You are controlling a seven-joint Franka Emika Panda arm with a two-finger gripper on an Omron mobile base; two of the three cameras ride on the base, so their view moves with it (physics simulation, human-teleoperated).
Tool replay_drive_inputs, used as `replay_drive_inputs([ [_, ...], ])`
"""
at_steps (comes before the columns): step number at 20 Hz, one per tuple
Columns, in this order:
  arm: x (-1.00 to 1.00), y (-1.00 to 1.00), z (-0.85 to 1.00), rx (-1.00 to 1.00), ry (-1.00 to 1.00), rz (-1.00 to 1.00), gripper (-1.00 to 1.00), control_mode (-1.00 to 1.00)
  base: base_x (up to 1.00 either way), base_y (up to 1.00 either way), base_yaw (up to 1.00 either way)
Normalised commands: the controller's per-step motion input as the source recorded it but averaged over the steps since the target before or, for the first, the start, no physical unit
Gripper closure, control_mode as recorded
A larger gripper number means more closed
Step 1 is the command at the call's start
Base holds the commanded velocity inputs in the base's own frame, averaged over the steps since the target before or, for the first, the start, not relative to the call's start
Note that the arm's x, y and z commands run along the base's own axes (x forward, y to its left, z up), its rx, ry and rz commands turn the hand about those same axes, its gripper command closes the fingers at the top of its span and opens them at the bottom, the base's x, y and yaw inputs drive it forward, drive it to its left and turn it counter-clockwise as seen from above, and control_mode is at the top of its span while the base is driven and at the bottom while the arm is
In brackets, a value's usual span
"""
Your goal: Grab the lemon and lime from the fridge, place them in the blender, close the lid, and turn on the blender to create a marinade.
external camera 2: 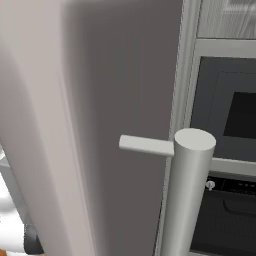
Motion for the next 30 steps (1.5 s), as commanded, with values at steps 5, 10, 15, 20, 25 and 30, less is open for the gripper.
replay_drive_inputs([
  [5,-0.01,0.02,0.15,0.0,-0.15,0.0,-1.0,-1.0,0.0,0.0,0.0],
  [10,0.0,0.03,0.49,0.0,-0.31,0.0,-1.0,-1.0,0.0,0.0,0.0],
  [15,0.0,0.07,0.71,0.03,-0.3,0.0,-1.0,-1.0,0.0,0.0,0.0],
  [20,0.19,0.09,0.77,0.07,-0.14,0.0,-1.0,-1.0,0.0,0.0,0.0],
  [25,0.67,0.3,0.43,0.04,0.0,-0.03,-1.0,-1.0,0.0,0.0,0.0],
  [30,0.82,0.27,0.06,0.0,0.0,-0.08,-1.0,-1.0,0.0,0.0,0.0],
])
